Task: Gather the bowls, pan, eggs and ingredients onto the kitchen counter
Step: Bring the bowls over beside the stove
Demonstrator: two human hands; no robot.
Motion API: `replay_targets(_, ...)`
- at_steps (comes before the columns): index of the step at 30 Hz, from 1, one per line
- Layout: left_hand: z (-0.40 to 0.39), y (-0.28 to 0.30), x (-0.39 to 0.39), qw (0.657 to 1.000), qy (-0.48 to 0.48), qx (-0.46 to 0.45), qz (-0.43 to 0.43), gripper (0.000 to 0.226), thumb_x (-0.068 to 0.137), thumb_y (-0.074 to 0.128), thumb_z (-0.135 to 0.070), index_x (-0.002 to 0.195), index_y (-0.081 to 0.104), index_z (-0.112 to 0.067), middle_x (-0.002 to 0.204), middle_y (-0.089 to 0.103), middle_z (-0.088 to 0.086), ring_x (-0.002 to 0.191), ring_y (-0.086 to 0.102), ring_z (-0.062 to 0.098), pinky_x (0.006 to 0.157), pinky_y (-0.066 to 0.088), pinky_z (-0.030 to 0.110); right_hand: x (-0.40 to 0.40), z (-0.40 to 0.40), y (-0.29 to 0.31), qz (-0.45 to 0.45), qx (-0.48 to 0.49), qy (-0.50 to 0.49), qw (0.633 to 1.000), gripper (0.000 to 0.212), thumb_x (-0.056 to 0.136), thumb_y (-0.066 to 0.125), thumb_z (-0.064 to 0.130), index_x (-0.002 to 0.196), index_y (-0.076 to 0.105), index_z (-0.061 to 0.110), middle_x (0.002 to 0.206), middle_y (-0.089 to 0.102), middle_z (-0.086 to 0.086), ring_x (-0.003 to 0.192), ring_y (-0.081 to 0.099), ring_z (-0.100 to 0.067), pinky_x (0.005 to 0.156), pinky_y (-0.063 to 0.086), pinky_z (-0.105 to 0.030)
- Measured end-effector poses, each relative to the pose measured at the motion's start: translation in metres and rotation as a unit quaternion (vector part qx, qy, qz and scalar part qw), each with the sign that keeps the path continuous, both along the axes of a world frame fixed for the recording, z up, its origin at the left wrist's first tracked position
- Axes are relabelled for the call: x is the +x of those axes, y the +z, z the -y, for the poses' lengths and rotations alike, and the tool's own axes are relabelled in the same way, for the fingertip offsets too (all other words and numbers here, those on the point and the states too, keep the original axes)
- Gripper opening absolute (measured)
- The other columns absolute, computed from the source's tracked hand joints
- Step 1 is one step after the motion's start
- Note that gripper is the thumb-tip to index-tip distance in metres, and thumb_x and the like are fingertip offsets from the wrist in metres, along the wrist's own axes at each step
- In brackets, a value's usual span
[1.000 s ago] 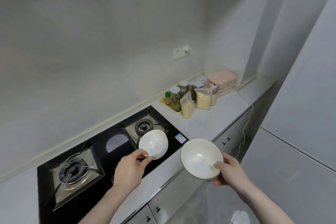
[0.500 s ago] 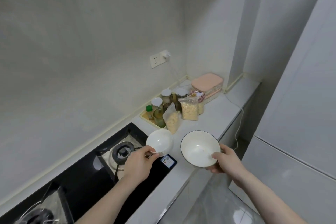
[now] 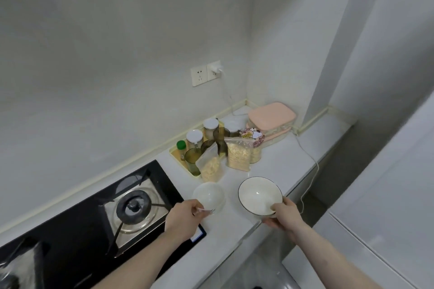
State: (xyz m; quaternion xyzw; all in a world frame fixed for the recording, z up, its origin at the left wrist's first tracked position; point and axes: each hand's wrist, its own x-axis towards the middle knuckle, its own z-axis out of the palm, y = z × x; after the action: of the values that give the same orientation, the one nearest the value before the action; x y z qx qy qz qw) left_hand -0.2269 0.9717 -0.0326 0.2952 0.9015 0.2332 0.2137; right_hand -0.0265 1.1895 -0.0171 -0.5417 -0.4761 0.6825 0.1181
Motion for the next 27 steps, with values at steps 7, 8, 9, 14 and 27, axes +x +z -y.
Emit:
replay_targets(7,-0.062,-0.027,0.007,0.997,0.055,-0.05,0.032,0.02,0.081,0.07,-0.06,0.089,0.063,-0.044,0.098,0.067,-0.017,0.091,0.064,0.006,0.075,0.054,0.025,-0.024,-0.081,-0.034,0.058,-0.016,0.039,0.997,0.038,0.094,0.04,-0.006,0.128,0.047,0.009,0.102,0.055,-0.012,0.079,0.067,-0.04,0.083,0.06,-0.059)
replay_targets(8,-0.071,-0.032,0.008,0.996,0.066,-0.053,0.035,0.02,0.08,0.07,-0.06,0.089,0.062,-0.045,0.1,0.068,-0.017,0.092,0.064,0.007,0.077,0.054,0.026,-0.027,-0.093,-0.04,0.057,-0.026,0.039,0.997,0.04,0.094,0.041,-0.006,0.132,0.046,0.008,0.107,0.055,-0.014,0.084,0.065,-0.04,0.078,0.061,-0.056)
replay_targets(9,-0.078,-0.036,0.009,0.995,0.075,-0.062,0.037,0.02,0.08,0.071,-0.06,0.089,0.062,-0.045,0.101,0.068,-0.016,0.094,0.065,0.008,0.078,0.054,0.026,-0.03,-0.101,-0.046,0.056,-0.036,0.032,0.997,0.043,0.095,0.041,-0.006,0.135,0.046,0.007,0.114,0.053,-0.016,0.088,0.063,-0.04,0.069,0.063,-0.051)
replay_targets(14,-0.112,-0.052,0.015,0.99,0.105,-0.08,0.04,0.022,0.081,0.07,-0.059,0.094,0.067,-0.041,0.105,0.069,-0.013,0.097,0.065,0.012,0.075,0.051,0.026,-0.045,-0.141,-0.075,0.065,-0.045,0.017,0.997,0.048,0.095,0.039,-0.008,0.14,0.043,0.009,0.132,0.045,-0.017,0.113,0.054,-0.044,0.045,0.06,-0.035)
replay_targets(27,-0.166,-0.076,0.031,0.977,0.184,-0.081,0.072,0.027,0.084,0.071,-0.05,0.109,0.068,-0.04,0.118,0.066,-0.009,0.107,0.063,0.015,0.086,0.052,0.028,-0.074,-0.192,-0.101,0.083,-0.046,0.059,0.994,0.052,0.093,0.035,-0.01,0.142,0.042,0.004,0.133,0.047,-0.017,0.1,0.061,-0.041,0.042,0.057,-0.03)
